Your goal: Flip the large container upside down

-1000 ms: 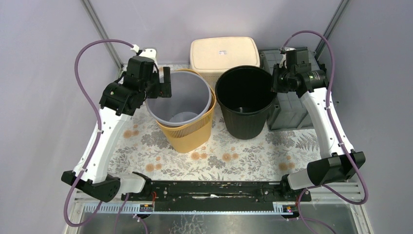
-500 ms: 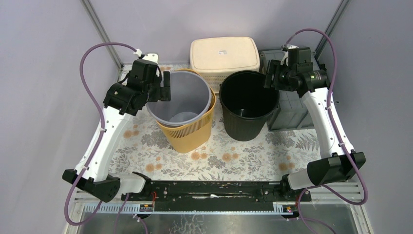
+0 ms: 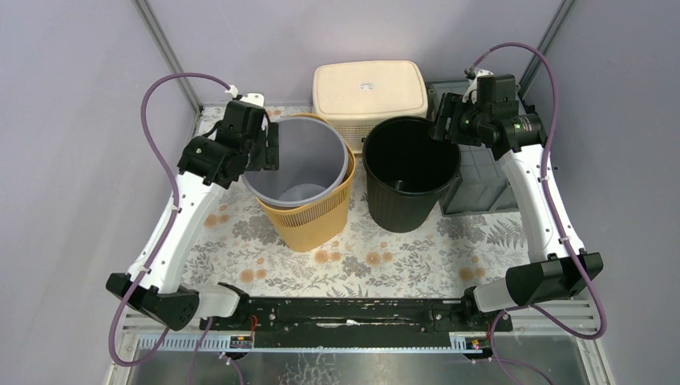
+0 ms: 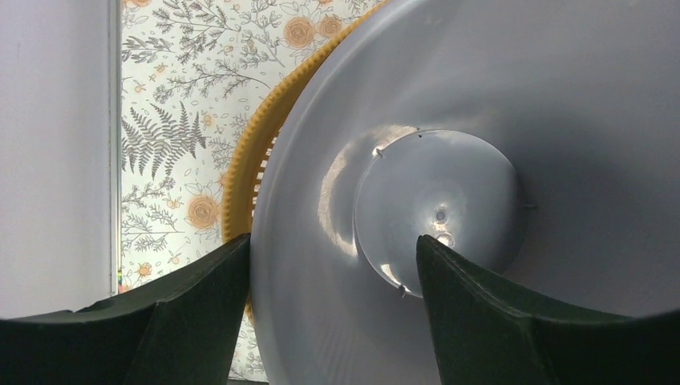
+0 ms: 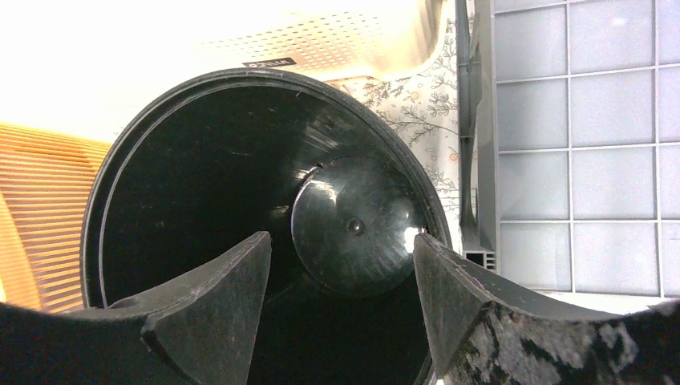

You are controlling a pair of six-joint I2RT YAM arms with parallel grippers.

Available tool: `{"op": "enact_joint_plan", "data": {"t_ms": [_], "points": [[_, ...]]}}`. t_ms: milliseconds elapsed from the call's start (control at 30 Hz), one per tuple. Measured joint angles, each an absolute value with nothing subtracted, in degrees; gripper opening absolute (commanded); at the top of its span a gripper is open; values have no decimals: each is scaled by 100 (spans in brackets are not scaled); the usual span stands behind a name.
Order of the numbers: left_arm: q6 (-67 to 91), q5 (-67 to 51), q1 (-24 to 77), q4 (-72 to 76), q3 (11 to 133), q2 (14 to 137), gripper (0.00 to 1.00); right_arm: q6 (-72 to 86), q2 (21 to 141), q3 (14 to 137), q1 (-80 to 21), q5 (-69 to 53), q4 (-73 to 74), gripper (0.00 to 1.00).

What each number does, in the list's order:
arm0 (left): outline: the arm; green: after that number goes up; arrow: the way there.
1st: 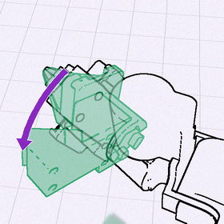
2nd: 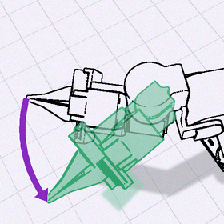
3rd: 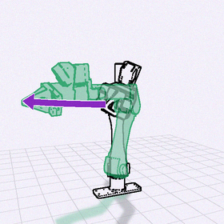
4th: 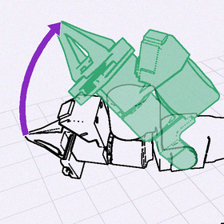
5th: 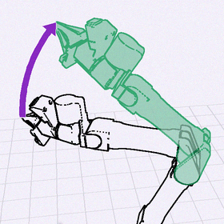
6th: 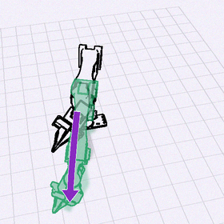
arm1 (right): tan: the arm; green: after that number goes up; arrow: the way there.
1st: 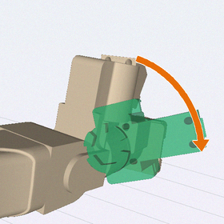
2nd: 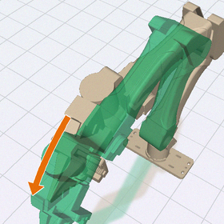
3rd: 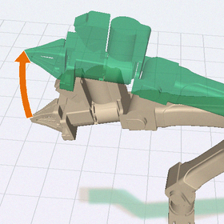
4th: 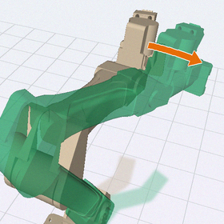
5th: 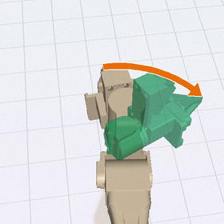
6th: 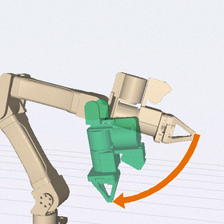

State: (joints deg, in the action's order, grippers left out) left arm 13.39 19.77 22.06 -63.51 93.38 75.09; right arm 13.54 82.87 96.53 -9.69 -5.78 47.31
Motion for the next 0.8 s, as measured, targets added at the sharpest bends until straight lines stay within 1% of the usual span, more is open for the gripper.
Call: {"op": "enact_joint_plan", "data": {"t_ms": [167,300,367,467,567,667,733,800], "points": [[1334,2067,2206,-6300,9268,7625,74,1398,8215,9653,-969,-703,4700,72],[1334,2147,2206,-6254,9220,7723,72,1435,8145,9653,-969,-764,4676,72],[1332,2189,2206,-6222,9172,7762,69,1448,8121,9653,-969,-823,4654,72],[1315,2255,2206,-6178,9107,7832,56,1483,8093,9653,-969,-875,4595,72],[1286,2399,2206,-6163,9085,7870,37,1507,8068,9653,-969,-928,4571,72],[1282,2521,2150,-6180,9087,7870,14,1529,8060,9653,-969,-991,4554,72],[1361,2451,2132,-6176,9120,7859,6,1540,8058,9651,-969,-1026,4552,72],[1557,2176,2145,-6147,9229,7815,4,1553,8055,9651,-969,-1057,4550,71]]}}
